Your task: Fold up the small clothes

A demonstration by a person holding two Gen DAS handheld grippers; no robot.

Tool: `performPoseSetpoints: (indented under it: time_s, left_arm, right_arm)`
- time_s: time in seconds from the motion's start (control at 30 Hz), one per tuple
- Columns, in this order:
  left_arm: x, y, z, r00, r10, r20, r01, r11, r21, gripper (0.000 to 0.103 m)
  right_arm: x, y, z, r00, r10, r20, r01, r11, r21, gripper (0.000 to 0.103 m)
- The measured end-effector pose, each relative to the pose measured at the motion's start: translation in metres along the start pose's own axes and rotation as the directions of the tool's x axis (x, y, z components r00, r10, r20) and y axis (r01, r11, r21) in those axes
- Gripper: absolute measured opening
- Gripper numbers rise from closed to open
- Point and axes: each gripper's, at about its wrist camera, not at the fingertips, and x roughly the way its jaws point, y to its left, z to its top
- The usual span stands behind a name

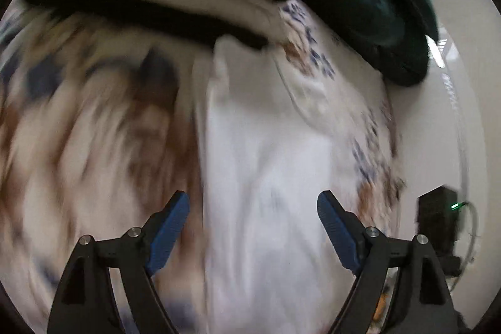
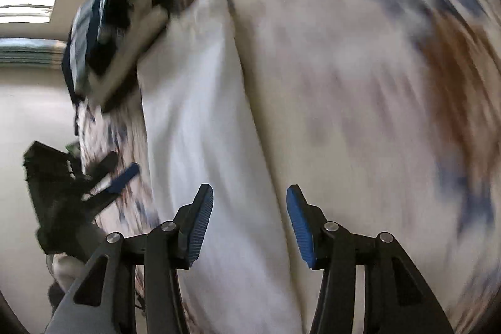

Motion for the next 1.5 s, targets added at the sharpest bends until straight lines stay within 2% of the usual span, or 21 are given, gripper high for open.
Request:
performPoseSetpoints:
  time_s: [0.07,0.13,0.2,0.3,0.33,0.37,0.4,0.43,0.47,0.57,0.7,0.87,1.0,1.17,1.3,1.4,1.5]
  left_arm:
    - [0.025,0.004,0.025,1.000,0.016,0.001,-0.016,1.000,-0.011,0.083]
    - [0.045,0.012,0.042,1.000,0.028,-0.002,-0.028,0.999,-0.023,0.083]
    - [0.054,0.019,0.051,0.999,0.031,0.016,-0.030,0.999,-0.032,0.083]
    - [0.050,0.023,0.058,0.997,0.007,0.083,-0.002,0.998,-0.055,0.081]
    - [0.050,0.024,0.060,0.994,-0.001,0.108,0.008,0.998,-0.063,0.076]
    - [0.048,0.023,0.062,0.992,0.016,0.126,-0.008,0.998,-0.059,0.049]
    - [0.049,0.023,0.063,0.991,0.039,0.130,-0.033,0.998,-0.050,0.031]
    - [0.049,0.022,0.064,0.991,0.016,0.131,-0.012,0.999,-0.034,0.016]
    - [0.048,0.018,0.062,0.990,0.006,0.139,-0.005,1.000,-0.008,0.013]
    - [0.040,0.003,0.056,0.984,0.034,0.173,-0.052,0.993,0.105,0.009]
    - [0.017,-0.004,0.053,0.975,0.006,0.221,-0.032,0.992,0.118,0.009]
    - [-0.036,-0.008,0.035,0.960,-0.050,0.276,-0.001,0.984,0.179,0.009]
    - [-0.061,-0.036,0.012,0.945,-0.097,0.312,0.013,0.965,0.260,0.009]
    - [-0.107,-0.052,-0.033,0.935,-0.150,0.321,0.049,0.952,0.301,0.009]
    - [-0.125,-0.058,-0.082,0.946,-0.161,0.281,0.072,0.950,0.303,0.009]
    - [-0.122,-0.055,-0.122,0.973,-0.107,0.204,0.043,0.955,0.294,0.011]
    - [-0.112,-0.038,-0.170,0.995,-0.027,0.092,0.000,0.958,0.287,0.023]
  right_arm:
    - [0.017,0.004,0.045,1.000,0.019,0.017,-0.019,1.000,0.003,0.051]
    - [0.039,0.002,0.090,0.998,0.070,-0.001,-0.070,0.997,0.014,0.051]
    - [0.054,0.007,0.112,0.995,0.097,-0.011,-0.097,0.995,0.012,0.051]
    - [0.083,0.012,0.140,0.989,0.136,-0.049,-0.137,0.991,0.002,0.051]
    - [0.087,0.011,0.145,0.987,0.149,-0.051,-0.149,0.989,0.005,0.051]
    - [0.093,0.013,0.150,0.984,0.173,-0.047,-0.173,0.985,0.009,0.051]
    - [0.094,0.014,0.152,0.982,0.186,-0.032,-0.186,0.983,0.010,0.050]
    - [0.095,0.017,0.155,0.980,0.197,-0.014,-0.197,0.980,0.010,0.040]
    - [0.096,0.020,0.158,0.979,0.205,-0.008,-0.204,0.979,0.007,0.025]
    - [0.090,0.031,0.157,0.980,0.199,0.016,-0.198,0.980,-0.033,0.017]
    - [0.073,0.047,0.151,0.969,0.239,0.060,-0.236,0.970,-0.062,0.013]
    - [0.035,0.069,0.129,0.949,0.294,0.112,-0.278,0.950,-0.143,0.012]
    - [0.005,0.082,0.099,0.928,0.346,0.140,-0.317,0.928,-0.194,0.012]
    - [-0.042,0.087,0.038,0.901,0.398,0.172,-0.356,0.906,-0.230,0.012]
    - [-0.069,0.085,-0.028,0.894,0.417,0.161,-0.372,0.894,-0.250,0.012]
    - [-0.072,0.071,-0.078,0.882,0.456,0.119,-0.427,0.880,-0.210,0.012]
    - [-0.062,0.044,-0.136,0.913,0.402,0.075,-0.392,0.912,-0.124,0.014]
